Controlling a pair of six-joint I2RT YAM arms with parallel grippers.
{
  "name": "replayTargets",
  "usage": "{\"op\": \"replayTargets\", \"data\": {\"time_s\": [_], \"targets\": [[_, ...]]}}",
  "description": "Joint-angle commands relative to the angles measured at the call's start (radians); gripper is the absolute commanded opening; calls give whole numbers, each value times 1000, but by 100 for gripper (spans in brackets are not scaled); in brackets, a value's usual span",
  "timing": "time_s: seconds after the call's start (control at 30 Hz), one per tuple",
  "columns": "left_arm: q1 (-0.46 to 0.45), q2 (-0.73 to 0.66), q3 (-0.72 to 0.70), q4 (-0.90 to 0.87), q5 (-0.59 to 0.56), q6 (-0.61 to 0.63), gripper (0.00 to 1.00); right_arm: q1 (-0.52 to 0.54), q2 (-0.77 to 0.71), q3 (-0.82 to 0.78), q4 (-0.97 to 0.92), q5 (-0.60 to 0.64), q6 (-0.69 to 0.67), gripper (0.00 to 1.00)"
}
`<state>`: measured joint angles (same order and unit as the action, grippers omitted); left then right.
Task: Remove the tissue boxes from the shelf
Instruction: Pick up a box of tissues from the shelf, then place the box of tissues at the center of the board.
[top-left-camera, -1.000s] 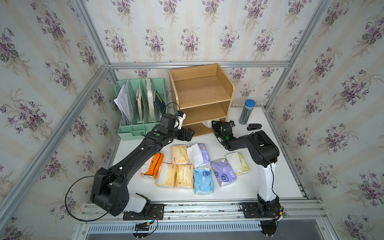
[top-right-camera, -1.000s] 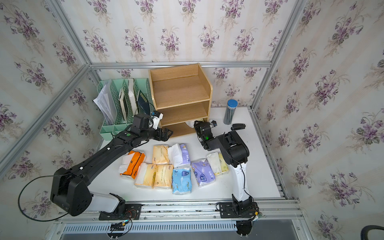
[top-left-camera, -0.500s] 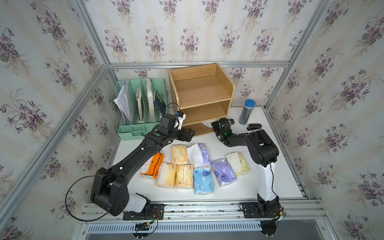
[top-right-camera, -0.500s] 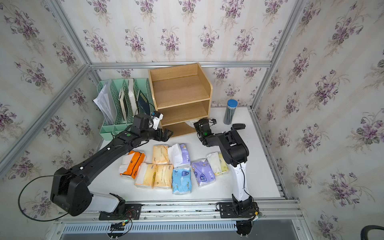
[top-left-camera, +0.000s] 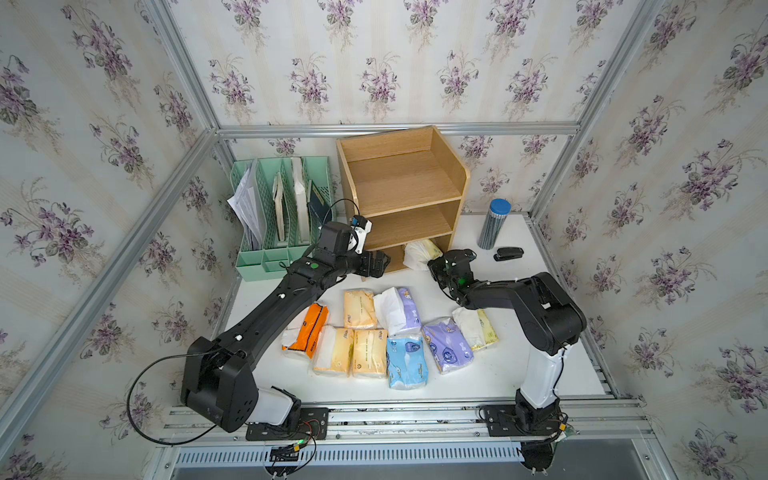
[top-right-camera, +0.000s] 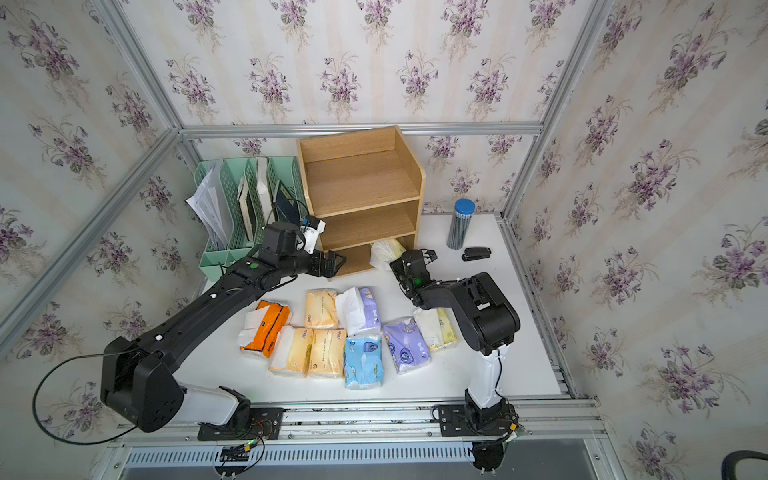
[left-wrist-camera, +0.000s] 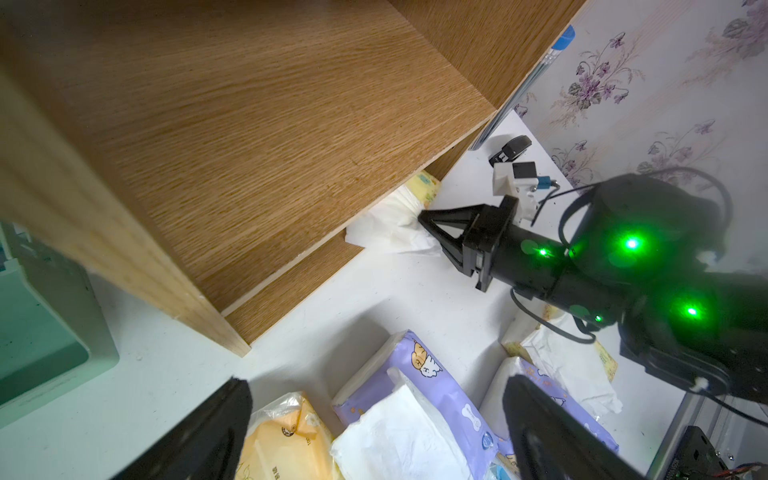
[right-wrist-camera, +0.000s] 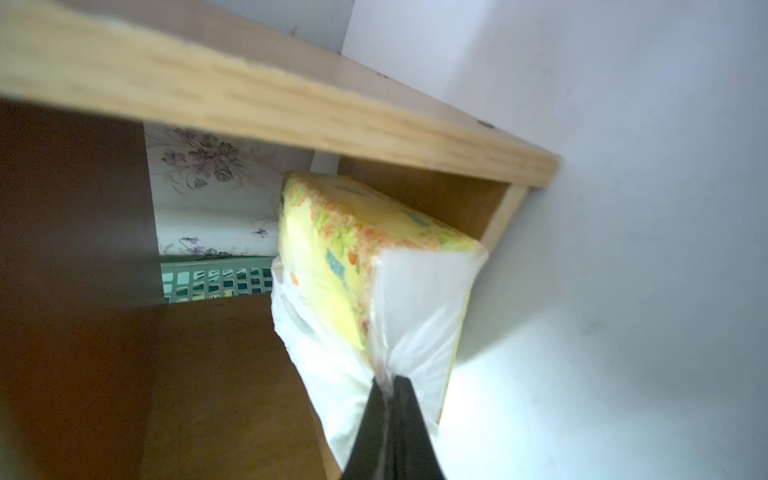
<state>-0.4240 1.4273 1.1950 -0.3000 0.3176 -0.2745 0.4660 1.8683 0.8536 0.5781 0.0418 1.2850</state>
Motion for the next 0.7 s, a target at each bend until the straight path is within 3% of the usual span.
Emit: {"op": "replayTargets", "data": {"time_s": [0.0, 0.27, 0.4, 0.6, 0.67], "targets": [[1, -34, 11, -8, -9, -26, 99, 16, -77, -89, -15, 23, -10, 2], [0, -117, -3, -37, -21, -51, 99, 60, -288, -296, -76, 44, -24, 6], [-2, -155, 2, -64, -44, -52, 99, 65, -363, -311, -153, 21, -68, 25], [-1, -221, -6, -79, -94, -74, 99, 106, -556, -272, -402, 135, -187, 39], [-2, -239, -10, -80, -110, -81, 99, 104, -607, -258, -455, 176, -248, 53]]}}
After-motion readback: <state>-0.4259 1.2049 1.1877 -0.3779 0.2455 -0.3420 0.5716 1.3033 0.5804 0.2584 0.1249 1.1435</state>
